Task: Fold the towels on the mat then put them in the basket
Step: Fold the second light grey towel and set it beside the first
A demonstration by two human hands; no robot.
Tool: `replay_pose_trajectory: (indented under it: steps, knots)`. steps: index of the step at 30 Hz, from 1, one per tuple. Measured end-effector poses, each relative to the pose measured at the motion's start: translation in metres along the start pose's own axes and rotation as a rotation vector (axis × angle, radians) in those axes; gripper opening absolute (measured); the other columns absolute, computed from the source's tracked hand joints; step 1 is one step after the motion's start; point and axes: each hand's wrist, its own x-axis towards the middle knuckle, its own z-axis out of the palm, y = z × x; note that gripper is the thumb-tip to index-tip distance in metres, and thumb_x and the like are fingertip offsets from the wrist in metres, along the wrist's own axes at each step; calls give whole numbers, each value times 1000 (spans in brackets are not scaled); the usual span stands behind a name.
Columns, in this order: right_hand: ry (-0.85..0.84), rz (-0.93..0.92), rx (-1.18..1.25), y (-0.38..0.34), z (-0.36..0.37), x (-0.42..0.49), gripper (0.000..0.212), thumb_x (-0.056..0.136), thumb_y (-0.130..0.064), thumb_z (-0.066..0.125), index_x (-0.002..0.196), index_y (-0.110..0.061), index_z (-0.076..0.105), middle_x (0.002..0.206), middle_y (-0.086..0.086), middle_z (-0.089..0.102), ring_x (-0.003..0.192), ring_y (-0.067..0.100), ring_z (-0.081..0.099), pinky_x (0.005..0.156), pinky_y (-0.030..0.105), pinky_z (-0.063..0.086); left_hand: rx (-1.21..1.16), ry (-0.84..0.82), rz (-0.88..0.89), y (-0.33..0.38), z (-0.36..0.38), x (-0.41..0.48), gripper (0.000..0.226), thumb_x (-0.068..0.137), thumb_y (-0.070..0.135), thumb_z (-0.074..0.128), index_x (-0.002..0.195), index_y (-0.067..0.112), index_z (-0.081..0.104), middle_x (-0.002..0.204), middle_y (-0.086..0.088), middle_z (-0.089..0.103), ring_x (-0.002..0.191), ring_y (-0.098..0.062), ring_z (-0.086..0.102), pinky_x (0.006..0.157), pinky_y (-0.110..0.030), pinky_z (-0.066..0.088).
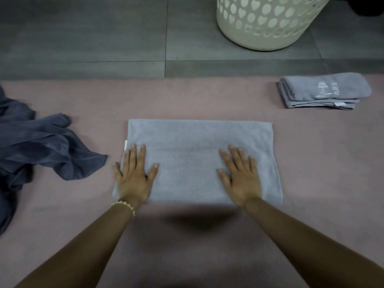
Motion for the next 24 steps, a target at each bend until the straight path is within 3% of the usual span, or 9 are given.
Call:
replay_pose_trajectory:
  steps: [4, 7, 11, 14, 16, 18, 20, 22, 24]
  knots:
    - [13, 129, 1, 44, -14, -5, 69, 82, -65, -4, 145, -38, -11, 156, -12, -15, 141, 5, -18, 116, 34, -13, -97, 52, -29, -4, -3, 4, 75, 94, 57, 32, 152, 25, -4, 160, 6, -7, 146, -25, -2, 117, -47, -1]
    - [3, 147, 9, 56, -16, -5, 72, 82, -66, -2, 147, -36, -11, 158, -10, -13, 143, 6, -17, 118, 36, -10, -225, 143, -71, -1, -8, 7, 84, 89, 53, 50, 152, 19, 7, 158, -10, 11, 143, -29, 12, 116, -43, 7]
    - [16, 138, 19, 57, -15, -5, 73, 82, -66, -3, 146, -35, -14, 155, -11, -17, 142, 5, -19, 118, 35, -10, -344, 190, -100, -7, -21, 20, 87, 75, 45, 74, 143, 11, 32, 130, -20, 43, 123, -36, 37, 106, -41, 27]
    - [21, 131, 25, 59, -14, -4, 73, 81, -66, -4, 145, -34, -16, 154, -12, -20, 141, 5, -20, 118, 35, -9, -559, -1, -204, -16, -42, 38, 79, 63, 48, 82, 119, 2, 51, 112, -12, 63, 101, -30, 61, 86, -39, 50]
    - [19, 131, 34, 59, -14, -4, 72, 81, -66, -4, 145, -34, -16, 154, -12, -20, 141, 6, -20, 119, 36, -8, -580, -206, -250, -19, -59, 48, 63, 67, 50, 79, 105, 3, 61, 101, -6, 67, 82, -21, 64, 75, -32, 50]
    - [18, 127, 36, 58, -14, -5, 72, 82, -66, -4, 145, -34, -16, 154, -12, -20, 141, 6, -21, 118, 35, -9, -737, -399, -279, -20, -74, 48, 54, 72, 46, 76, 108, 8, 62, 104, -5, 69, 82, -19, 66, 76, -30, 49]
    - [21, 124, 48, 59, -14, -4, 72, 82, -66, -4, 145, -34, -17, 154, -12, -21, 141, 6, -22, 118, 35, -10, -870, -555, -234, -14, -90, 42, 68, 62, 53, 78, 117, 19, 59, 108, -1, 71, 91, -20, 70, 76, -30, 52]
    - [17, 119, 59, 61, -13, -5, 73, 81, -66, -4, 145, -34, -16, 153, -13, -21, 141, 6, -22, 118, 34, -11, -954, -615, -104, 1, -104, 34, 66, 63, 51, 78, 120, 25, 56, 111, 1, 71, 94, -16, 70, 73, -29, 55]
    - [1, 101, 103, 61, -15, -3, 73, 82, -66, -1, 147, -34, -9, 153, -14, -18, 143, 6, -18, 118, 33, -10, -1034, -615, -12, 31, -115, 26, 48, 80, 35, 70, 123, 20, 55, 109, -2, 71, 90, -14, 70, 69, -27, 58]
